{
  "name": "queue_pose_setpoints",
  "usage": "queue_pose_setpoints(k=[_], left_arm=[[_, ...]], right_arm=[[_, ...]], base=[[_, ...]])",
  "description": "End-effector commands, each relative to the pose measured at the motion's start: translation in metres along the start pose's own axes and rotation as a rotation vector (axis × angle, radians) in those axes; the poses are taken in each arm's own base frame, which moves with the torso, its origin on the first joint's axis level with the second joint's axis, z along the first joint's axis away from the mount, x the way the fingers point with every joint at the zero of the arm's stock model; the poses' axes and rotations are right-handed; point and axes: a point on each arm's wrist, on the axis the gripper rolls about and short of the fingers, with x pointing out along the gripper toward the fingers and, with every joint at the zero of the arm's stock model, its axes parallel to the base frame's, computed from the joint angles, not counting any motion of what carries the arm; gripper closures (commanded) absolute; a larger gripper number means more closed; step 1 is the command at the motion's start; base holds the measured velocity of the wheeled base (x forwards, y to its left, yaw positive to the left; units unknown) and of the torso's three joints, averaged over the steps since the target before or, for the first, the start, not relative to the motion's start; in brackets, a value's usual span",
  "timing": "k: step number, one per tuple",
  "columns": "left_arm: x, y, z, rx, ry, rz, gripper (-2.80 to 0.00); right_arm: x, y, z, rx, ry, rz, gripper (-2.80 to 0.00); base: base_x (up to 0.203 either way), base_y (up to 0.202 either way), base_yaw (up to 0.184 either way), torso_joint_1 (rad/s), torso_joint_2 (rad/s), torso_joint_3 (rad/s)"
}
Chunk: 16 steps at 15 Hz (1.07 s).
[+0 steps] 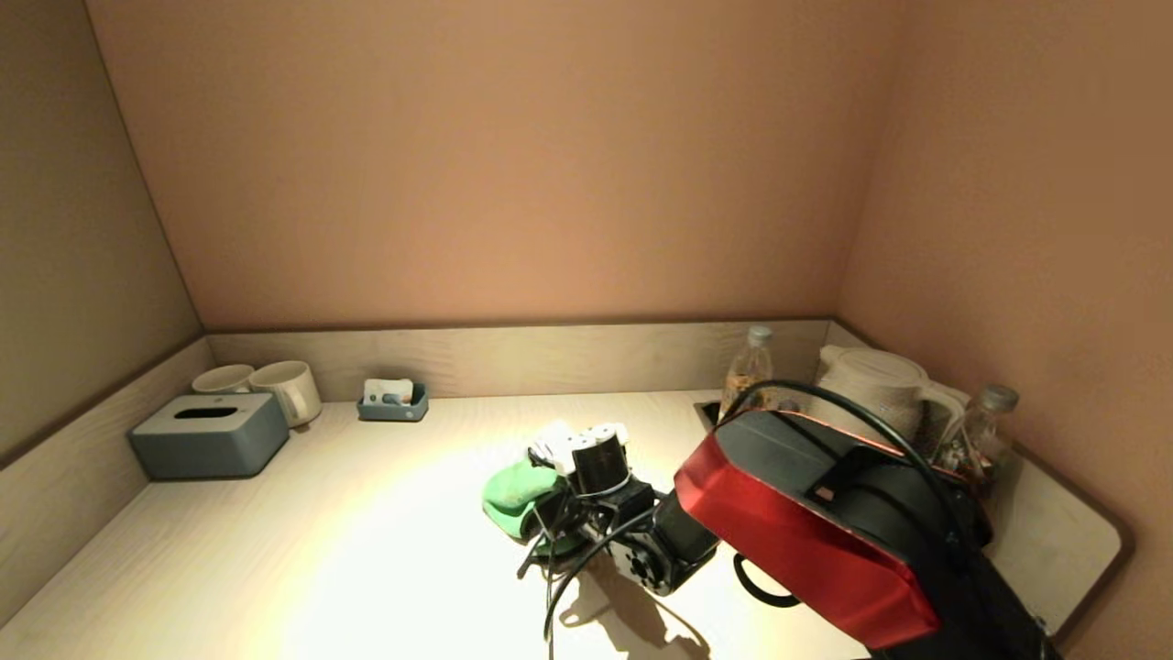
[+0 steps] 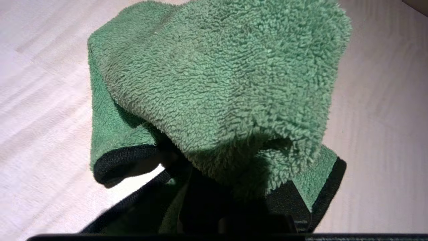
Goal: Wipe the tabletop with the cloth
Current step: Sweep the stains on the table
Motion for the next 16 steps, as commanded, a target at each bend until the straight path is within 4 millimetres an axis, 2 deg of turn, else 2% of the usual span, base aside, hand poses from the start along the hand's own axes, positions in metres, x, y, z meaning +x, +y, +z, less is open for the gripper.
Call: queue_pose_setpoints(k=[1, 5, 6, 11, 13, 15, 16], left_arm=[[0.0, 0.0, 0.0, 0.0, 0.0, 0.001, 0.0], [0.0, 0.0, 0.0, 0.0, 0.0, 0.001, 0.0], [0.0, 0.0, 0.0, 0.0, 0.0, 0.001, 0.0], [0.0, 0.0, 0.0, 0.0, 0.0, 0.001, 0.0], [0.0, 0.0, 0.0, 0.0, 0.0, 0.001, 0.0], [0.0, 0.0, 0.0, 0.0, 0.0, 0.001, 0.0], [0.0, 0.0, 0.0, 0.0, 0.0, 0.001, 0.0]], right_arm=[[0.012, 0.014, -0.008, -0.015, 0.014, 0.021, 0.0], [0.022, 0.059, 0.003, -0.055, -0.017, 0.094, 0.0], [0.023, 0.066, 0.009, -0.058, -0.031, 0.102, 0.0], [0.027, 0.086, 0.025, -0.067, -0.064, 0.129, 0.0], [0.018, 0.1, 0.033, -0.076, -0.075, 0.154, 0.0], [0.002, 0.097, 0.053, -0.068, -0.112, 0.144, 0.0], [-0.002, 0.096, 0.055, -0.067, -0.114, 0.139, 0.0]], base=[[0.0, 0.0, 0.0, 0.0, 0.0, 0.0], [0.0, 0.0, 0.0, 0.0, 0.0, 0.0], [0.0, 0.0, 0.0, 0.0, 0.0, 0.0], [0.0, 0.0, 0.0, 0.0, 0.0, 0.0], [0.0, 0.0, 0.0, 0.0, 0.0, 0.0], [0.0, 0.0, 0.0, 0.0, 0.0, 0.0], [0.0, 0.0, 0.0, 0.0, 0.0, 0.0]])
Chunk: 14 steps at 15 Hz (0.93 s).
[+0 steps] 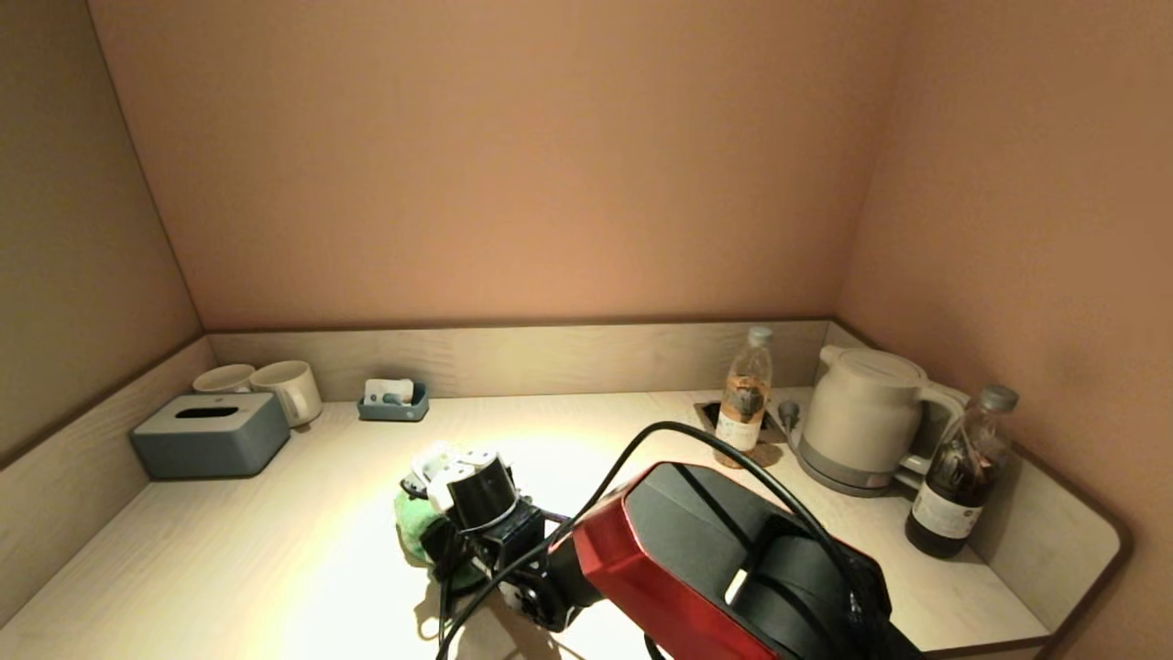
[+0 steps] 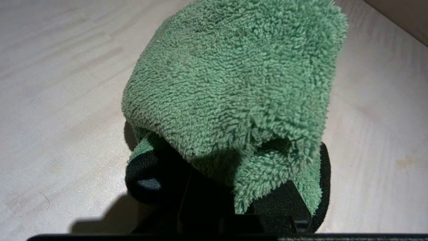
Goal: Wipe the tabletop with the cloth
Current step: Sweep the stains on the table
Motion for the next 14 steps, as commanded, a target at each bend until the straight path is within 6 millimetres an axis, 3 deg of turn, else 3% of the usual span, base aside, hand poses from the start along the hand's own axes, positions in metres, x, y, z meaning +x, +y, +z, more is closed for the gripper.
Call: queue_pose_setpoints(k=[1, 2, 4, 6, 10, 12, 14], left_arm=[[0.0, 0.0, 0.0, 0.0, 0.0, 0.0, 0.0], [0.0, 0.0, 0.0, 0.0, 0.0, 0.0, 0.0], [0.0, 0.0, 0.0, 0.0, 0.0, 0.0, 0.0], [0.0, 0.0, 0.0, 0.001, 0.0, 0.0, 0.0], [0.0, 0.0, 0.0, 0.0, 0.0, 0.0, 0.0], [0.0, 0.0, 0.0, 0.0, 0.0, 0.0, 0.0], [0.0, 0.0, 0.0, 0.0, 0.0, 0.0, 0.0]], right_arm=[[-0.01, -0.003, 0.015, 0.003, -0.029, -0.009, 0.0], [-0.019, -0.01, 0.028, 0.009, -0.053, -0.02, 0.0], [-0.038, -0.043, 0.058, 0.013, -0.115, -0.105, 0.0], [-0.028, -0.075, 0.047, -0.012, -0.11, -0.192, 0.0], [0.003, -0.113, 0.024, -0.002, -0.114, -0.29, 0.0], [0.017, -0.125, 0.013, 0.006, -0.114, -0.318, 0.0], [0.028, -0.124, 0.003, 0.003, -0.111, -0.32, 0.0]], base=[[0.0, 0.0, 0.0, 0.0, 0.0, 0.0], [0.0, 0.0, 0.0, 0.0, 0.0, 0.0], [0.0, 0.0, 0.0, 0.0, 0.0, 0.0], [0.0, 0.0, 0.0, 0.0, 0.0, 0.0], [0.0, 0.0, 0.0, 0.0, 0.0, 0.0], [0.0, 0.0, 0.0, 0.0, 0.0, 0.0], [0.0, 0.0, 0.0, 0.0, 0.0, 0.0]])
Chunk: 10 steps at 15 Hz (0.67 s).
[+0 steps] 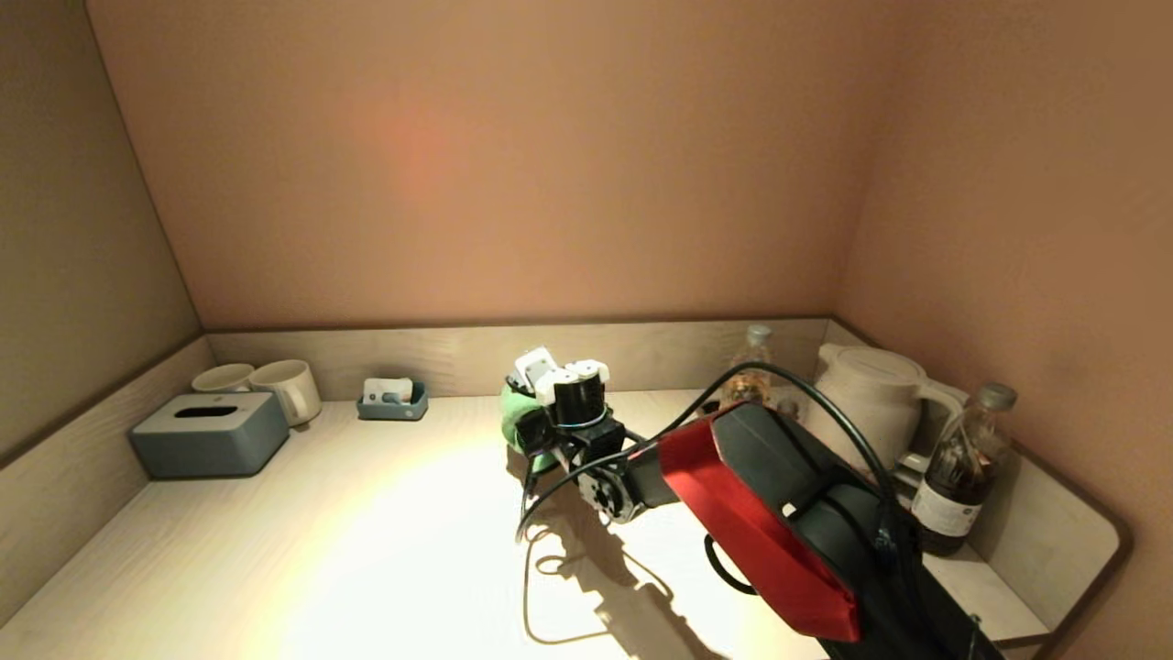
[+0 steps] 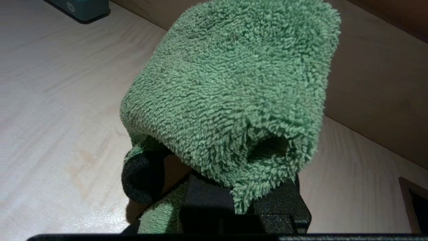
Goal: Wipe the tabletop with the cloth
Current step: Sweep the stains on the table
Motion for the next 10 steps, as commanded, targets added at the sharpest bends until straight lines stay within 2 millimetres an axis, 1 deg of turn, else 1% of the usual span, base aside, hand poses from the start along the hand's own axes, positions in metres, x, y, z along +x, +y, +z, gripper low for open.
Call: queue_pose_setpoints(k=[1, 2, 3, 5, 9, 10], left_arm=[[0.0, 0.0, 0.0, 0.0, 0.0, 0.001, 0.0], [0.0, 0.0, 0.0, 0.0, 0.0, 0.001, 0.0], [0.0, 0.0, 0.0, 0.001, 0.0, 0.001, 0.0], [0.0, 0.0, 0.0, 0.0, 0.0, 0.001, 0.0], [0.0, 0.0, 0.0, 0.0, 0.0, 0.001, 0.0], [0.0, 0.0, 0.0, 0.0, 0.0, 0.001, 0.0]], right_arm=[[0.01, 0.006, -0.02, -0.009, 0.022, 0.002, 0.0], [0.012, 0.007, -0.022, -0.015, 0.023, 0.002, 0.0], [0.016, 0.011, -0.033, -0.029, 0.035, 0.006, 0.0], [0.017, 0.019, -0.039, -0.045, 0.042, 0.02, 0.0], [0.017, 0.026, -0.043, -0.077, 0.049, 0.034, 0.0], [0.016, 0.032, -0.043, -0.088, 0.049, 0.048, 0.0]], base=[[0.0, 0.0, 0.0, 0.0, 0.0, 0.0], [0.0, 0.0, 0.0, 0.0, 0.0, 0.0], [0.0, 0.0, 0.0, 0.0, 0.0, 0.0], [0.0, 0.0, 0.0, 0.0, 0.0, 0.0], [0.0, 0.0, 0.0, 0.0, 0.0, 0.0], [0.0, 0.0, 0.0, 0.0, 0.0, 0.0]])
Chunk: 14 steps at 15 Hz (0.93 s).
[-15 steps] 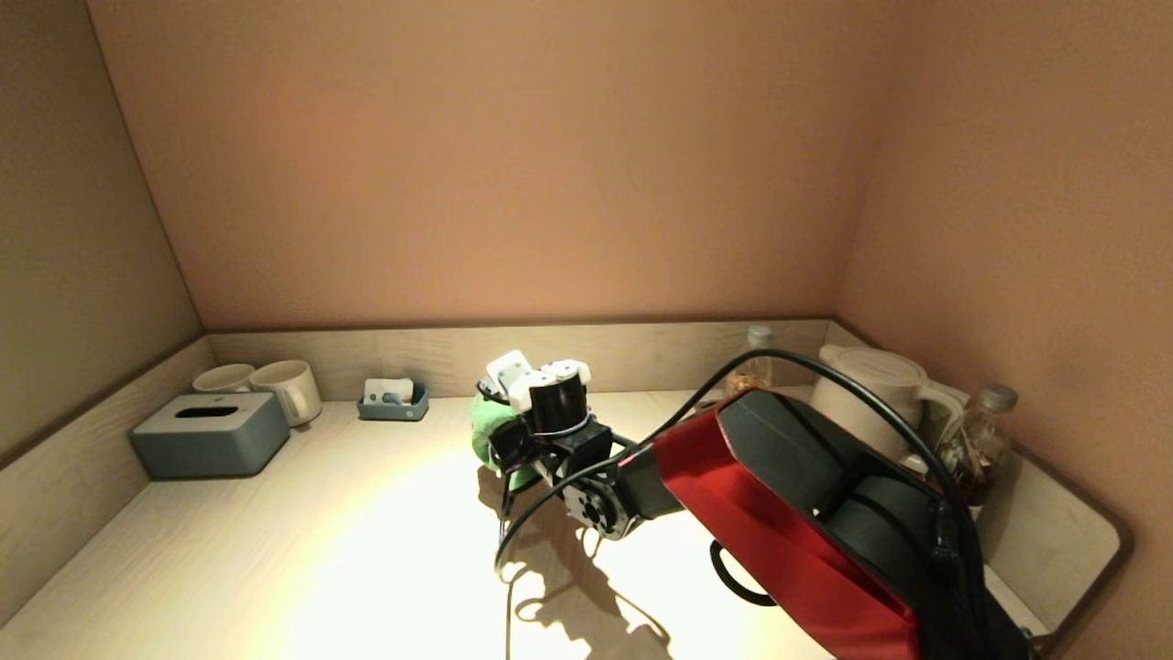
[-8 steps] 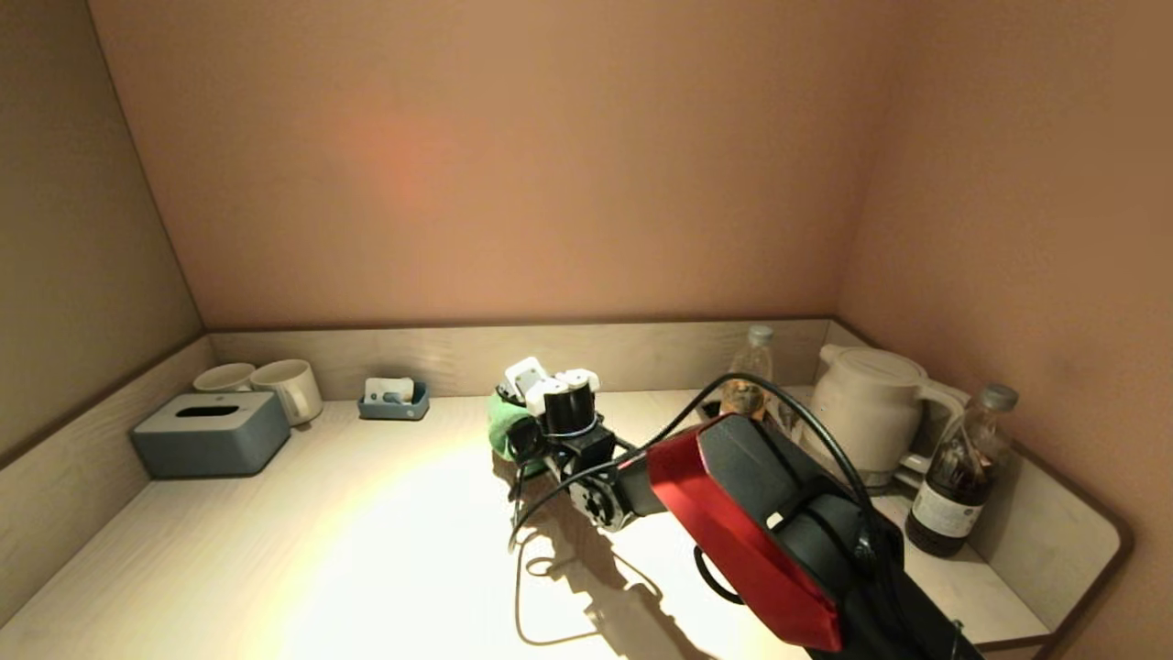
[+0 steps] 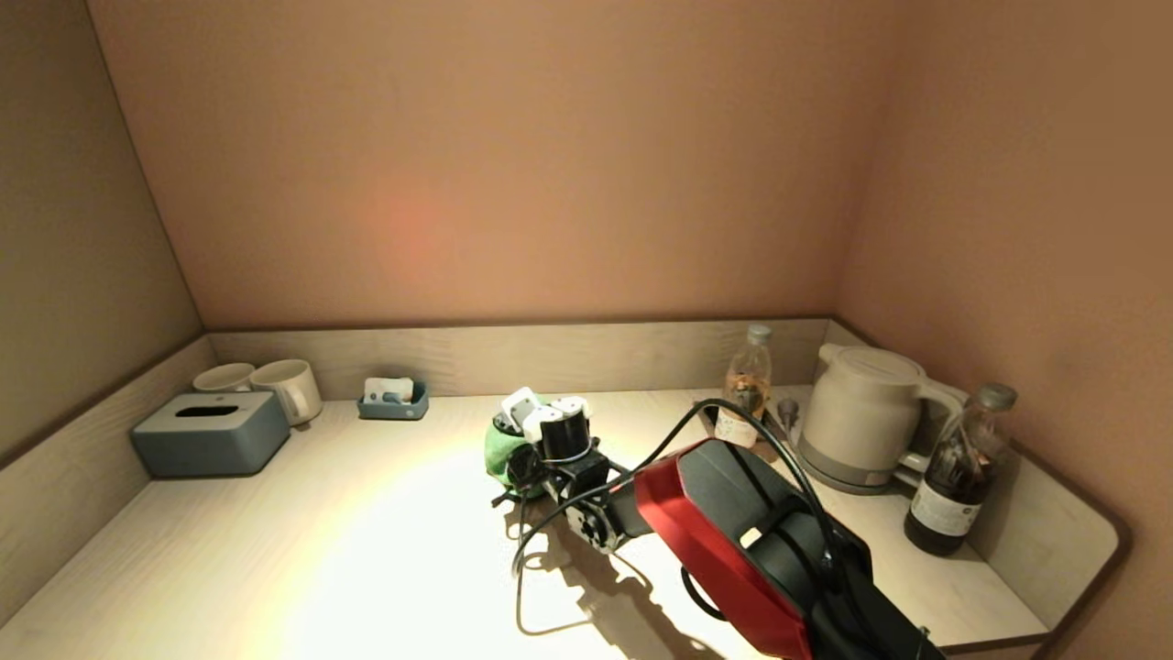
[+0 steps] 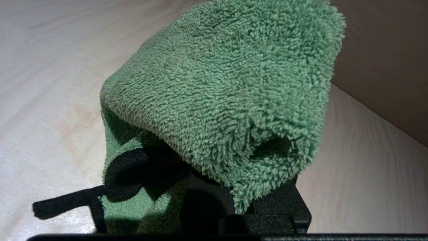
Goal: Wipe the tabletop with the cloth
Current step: Sweep the stains on the table
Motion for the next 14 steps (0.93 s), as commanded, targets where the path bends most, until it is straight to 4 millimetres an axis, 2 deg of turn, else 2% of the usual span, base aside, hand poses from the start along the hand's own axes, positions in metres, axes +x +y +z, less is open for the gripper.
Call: queue_pose_setpoints(k=[1, 6, 9, 14], left_arm=[[0.0, 0.0, 0.0, 0.0, 0.0, 0.0, 0.0], [0.0, 0.0, 0.0, 0.0, 0.0, 0.0, 0.0], [0.0, 0.0, 0.0, 0.0, 0.0, 0.0, 0.0], [0.0, 0.0, 0.0, 0.0, 0.0, 0.0, 0.0]], right_arm=[[-0.001, 0.008, -0.002, -0.011, 0.003, 0.013, 0.0], [-0.005, 0.029, 0.0, -0.031, 0.002, 0.049, 0.0], [-0.007, 0.032, 0.002, -0.031, -0.002, 0.054, 0.0], [-0.027, 0.057, 0.012, -0.048, -0.001, 0.111, 0.0]], base=[[0.0, 0.0, 0.0, 0.0, 0.0, 0.0], [0.0, 0.0, 0.0, 0.0, 0.0, 0.0], [0.0, 0.0, 0.0, 0.0, 0.0, 0.0], [0.0, 0.0, 0.0, 0.0, 0.0, 0.0]])
